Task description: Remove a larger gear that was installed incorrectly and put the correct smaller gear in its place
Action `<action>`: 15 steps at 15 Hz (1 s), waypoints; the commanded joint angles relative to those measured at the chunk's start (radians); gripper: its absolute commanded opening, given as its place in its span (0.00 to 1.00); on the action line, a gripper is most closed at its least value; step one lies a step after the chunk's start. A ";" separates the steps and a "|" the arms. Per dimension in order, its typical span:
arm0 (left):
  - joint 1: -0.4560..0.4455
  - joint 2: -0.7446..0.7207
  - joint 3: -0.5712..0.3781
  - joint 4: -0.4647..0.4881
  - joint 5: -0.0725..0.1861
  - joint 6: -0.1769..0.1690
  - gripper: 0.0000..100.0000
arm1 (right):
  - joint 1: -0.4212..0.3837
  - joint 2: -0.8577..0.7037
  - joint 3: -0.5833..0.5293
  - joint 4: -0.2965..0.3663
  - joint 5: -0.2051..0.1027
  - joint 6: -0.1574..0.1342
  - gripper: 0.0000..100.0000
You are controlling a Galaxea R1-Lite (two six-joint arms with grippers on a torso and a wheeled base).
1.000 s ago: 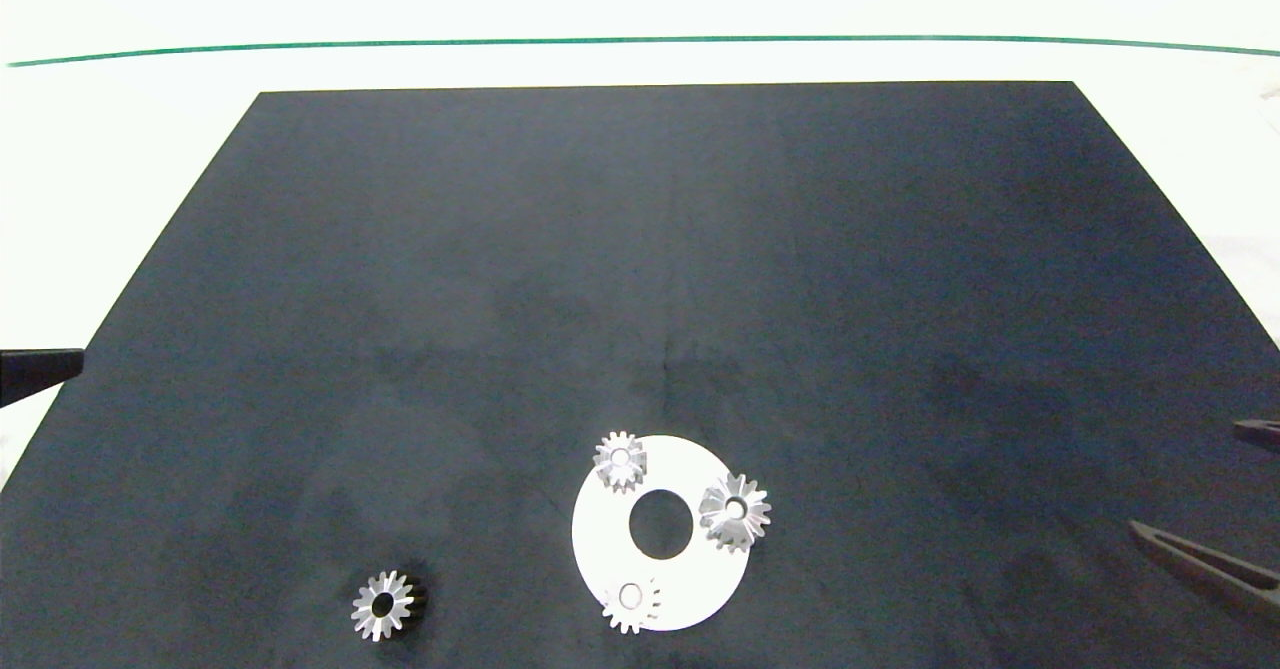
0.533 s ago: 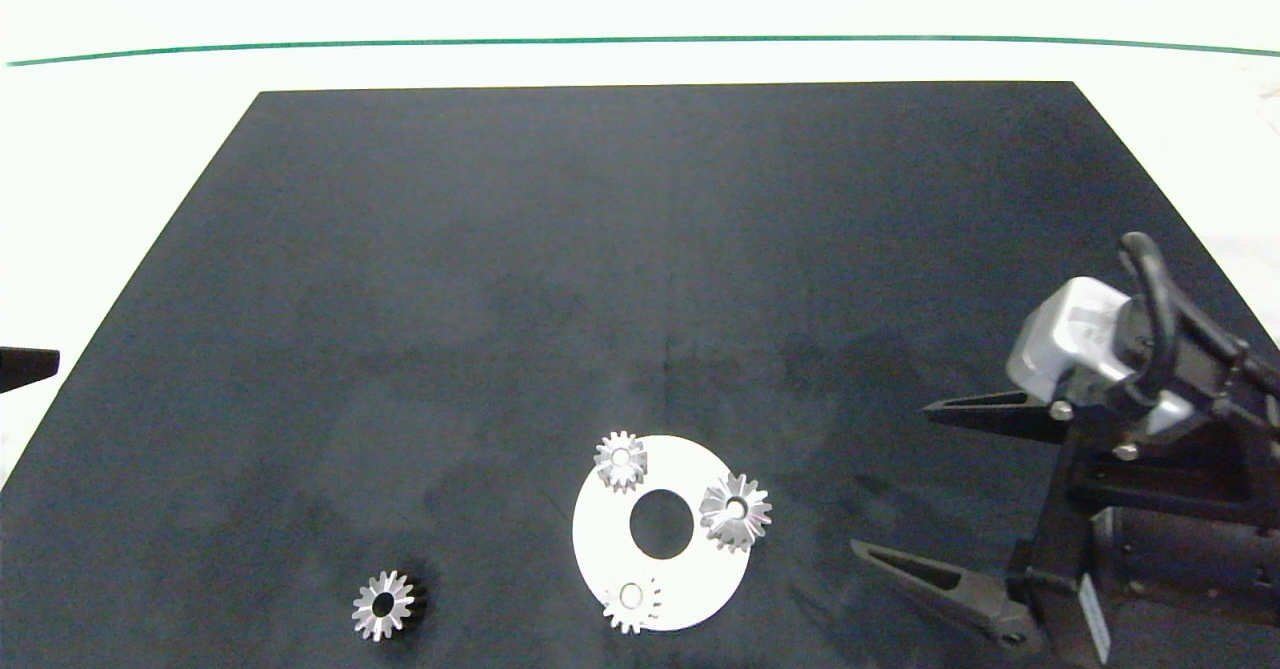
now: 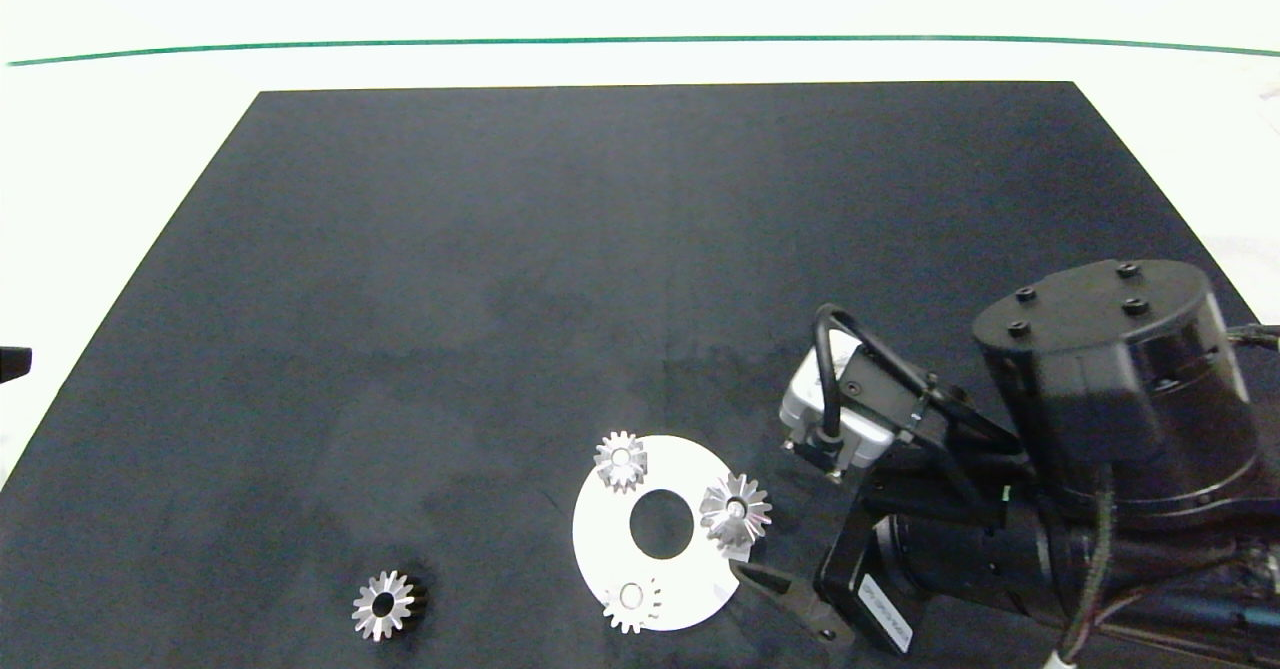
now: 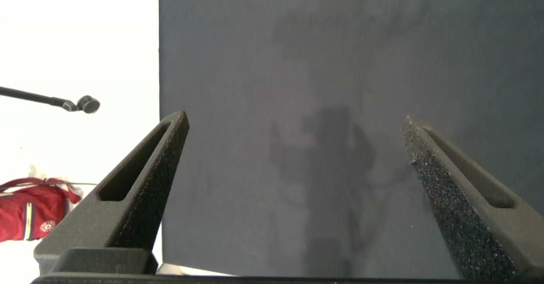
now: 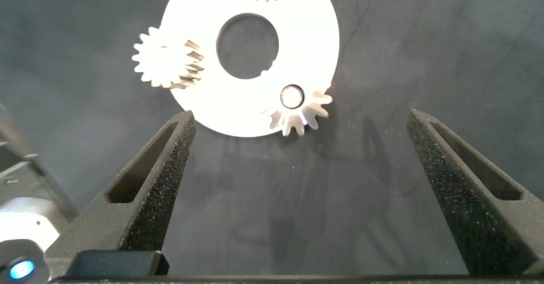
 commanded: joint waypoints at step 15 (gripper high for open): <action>0.000 -0.007 0.013 0.003 0.013 0.017 1.00 | 0.005 0.165 -0.044 -0.027 -0.053 -0.004 0.91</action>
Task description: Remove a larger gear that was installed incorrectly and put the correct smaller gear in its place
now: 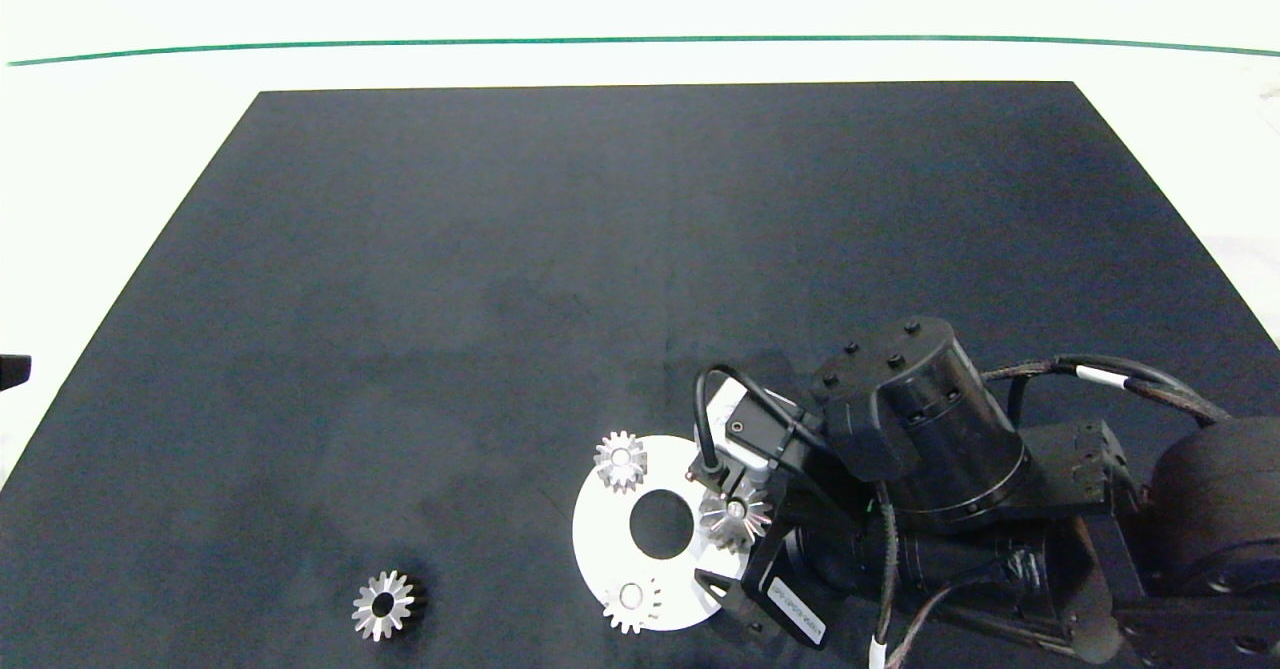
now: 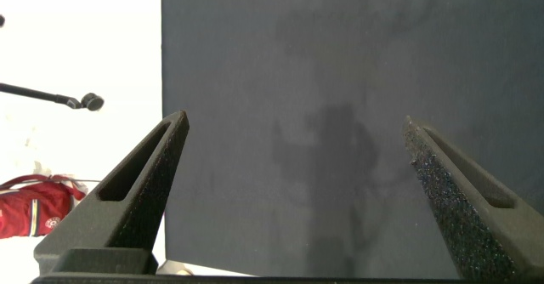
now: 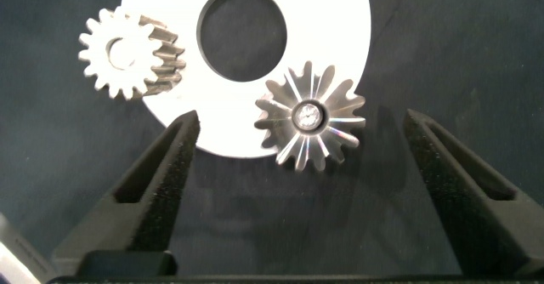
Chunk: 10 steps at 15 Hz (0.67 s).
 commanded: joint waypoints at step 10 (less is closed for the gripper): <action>0.001 -0.004 0.025 0.000 0.003 0.020 1.00 | -0.028 0.043 0.001 -0.047 0.001 -0.001 0.71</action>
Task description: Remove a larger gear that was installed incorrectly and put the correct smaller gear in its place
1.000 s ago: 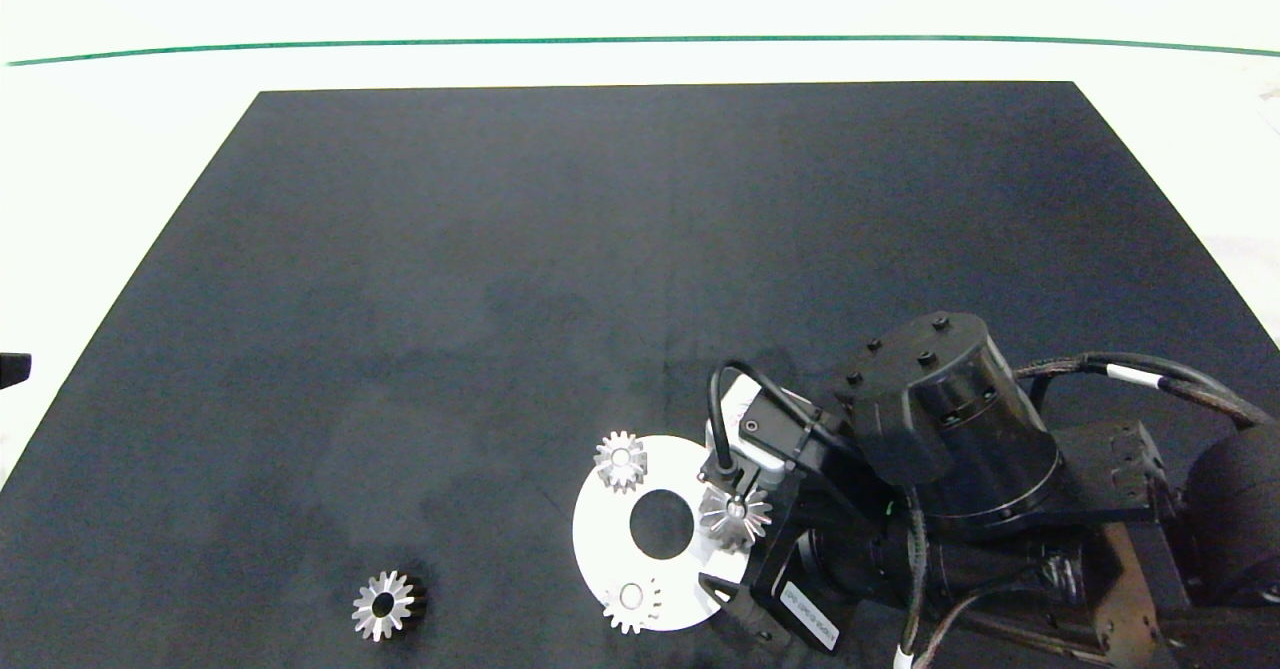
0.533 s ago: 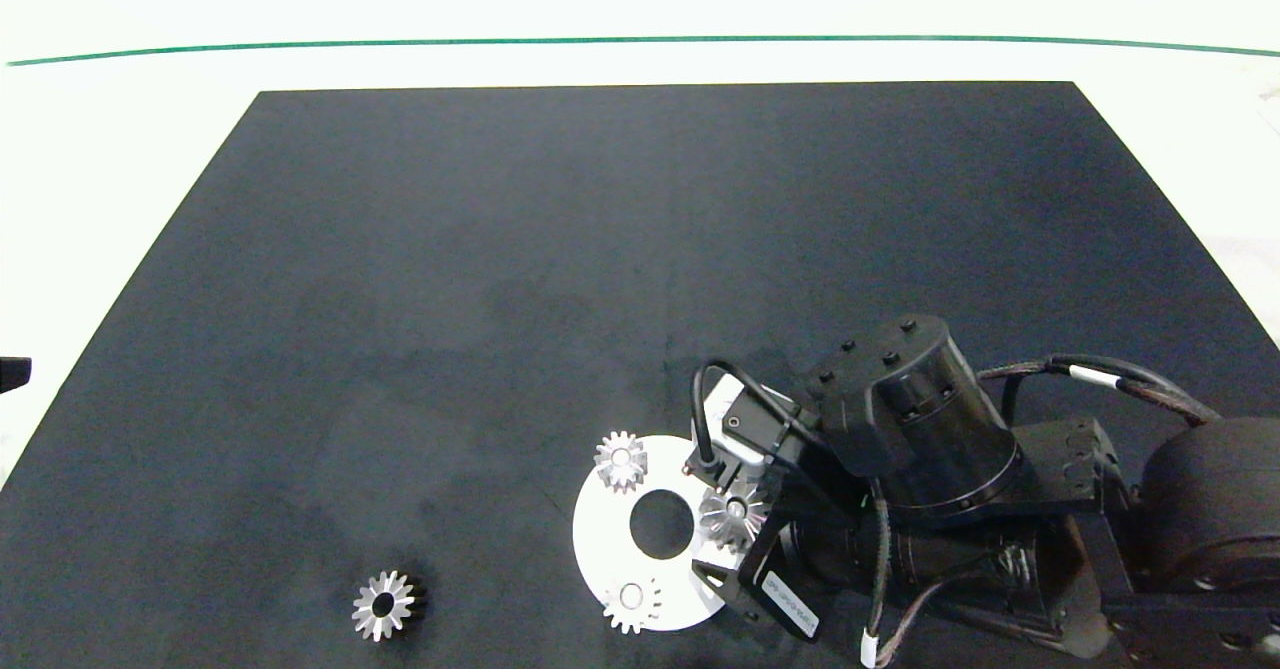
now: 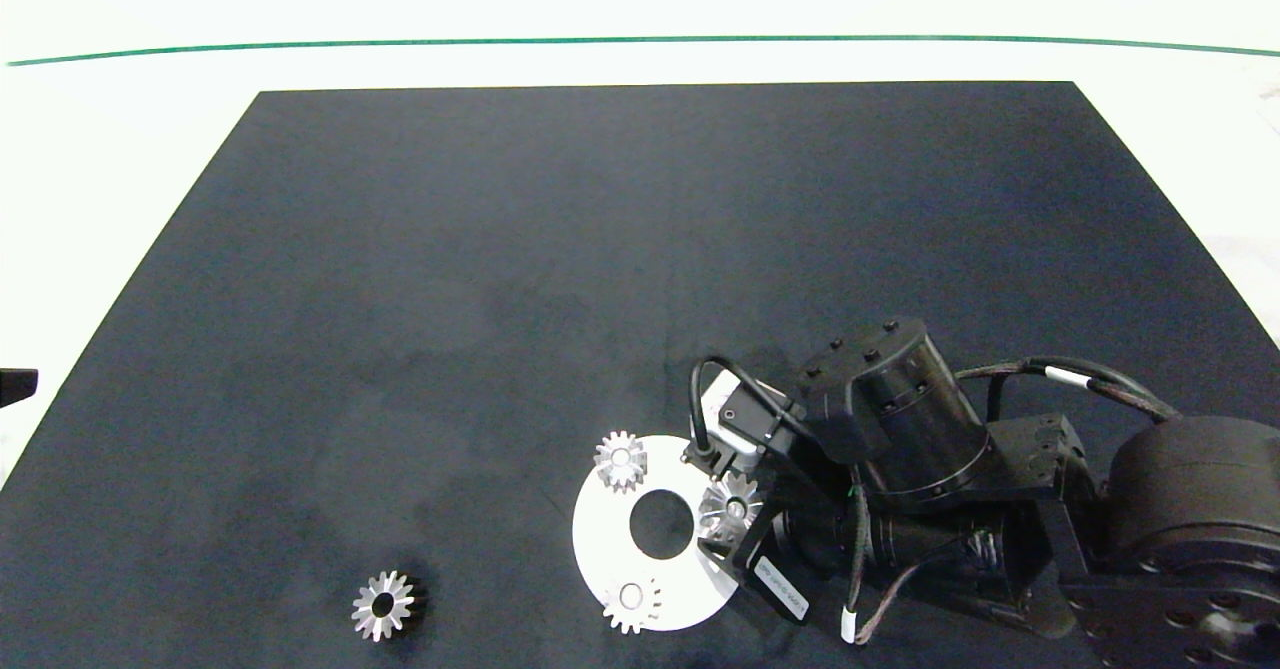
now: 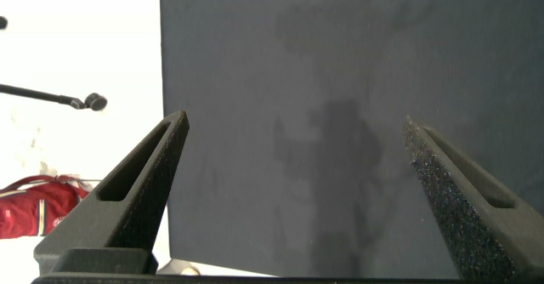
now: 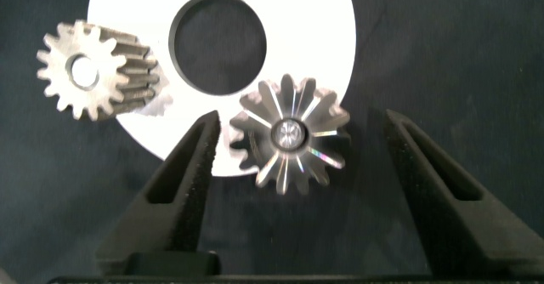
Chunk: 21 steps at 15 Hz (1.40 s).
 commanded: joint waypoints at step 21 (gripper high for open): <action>-0.001 -0.004 0.012 0.004 0.001 0.010 1.00 | 0.021 0.001 0.010 -0.025 0.004 0.000 0.31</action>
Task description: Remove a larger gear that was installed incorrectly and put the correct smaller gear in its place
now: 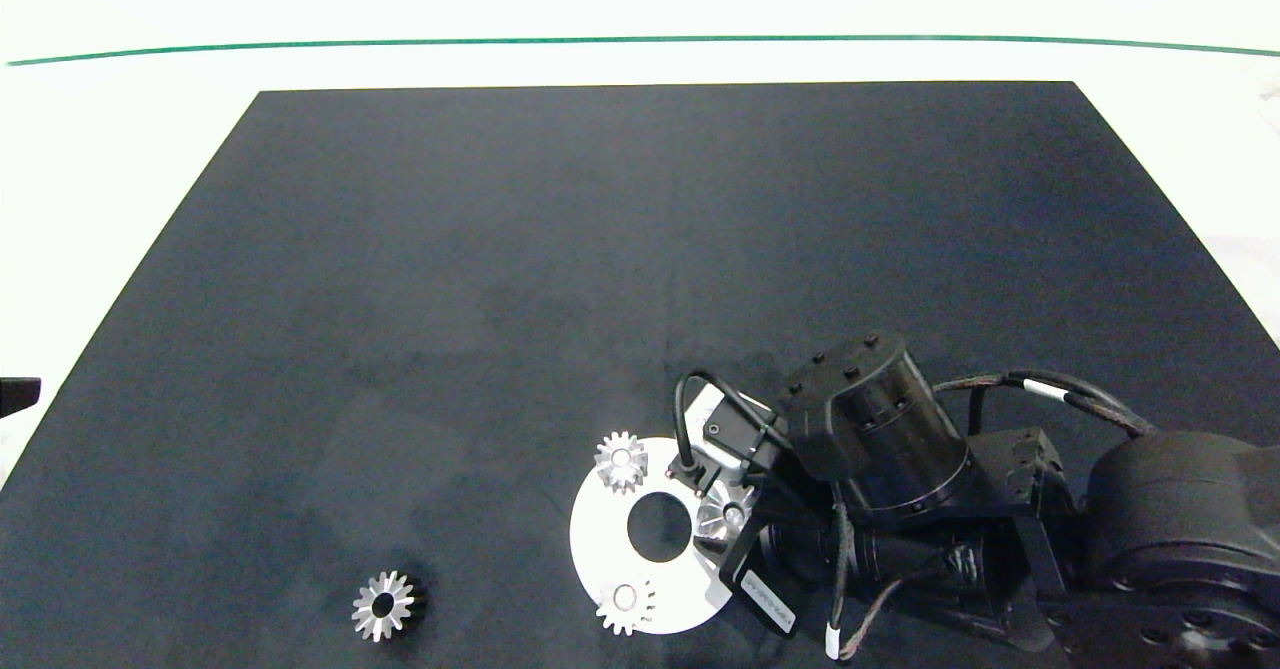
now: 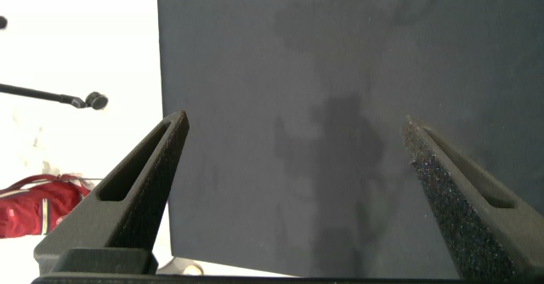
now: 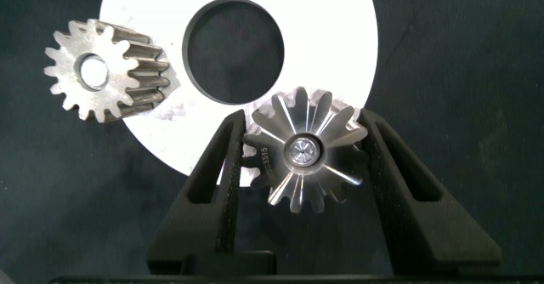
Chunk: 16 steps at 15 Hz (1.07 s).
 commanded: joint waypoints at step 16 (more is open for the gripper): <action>-0.001 -0.001 0.008 0.006 0.001 0.014 1.00 | -0.050 -0.245 0.183 -0.002 0.000 0.002 0.31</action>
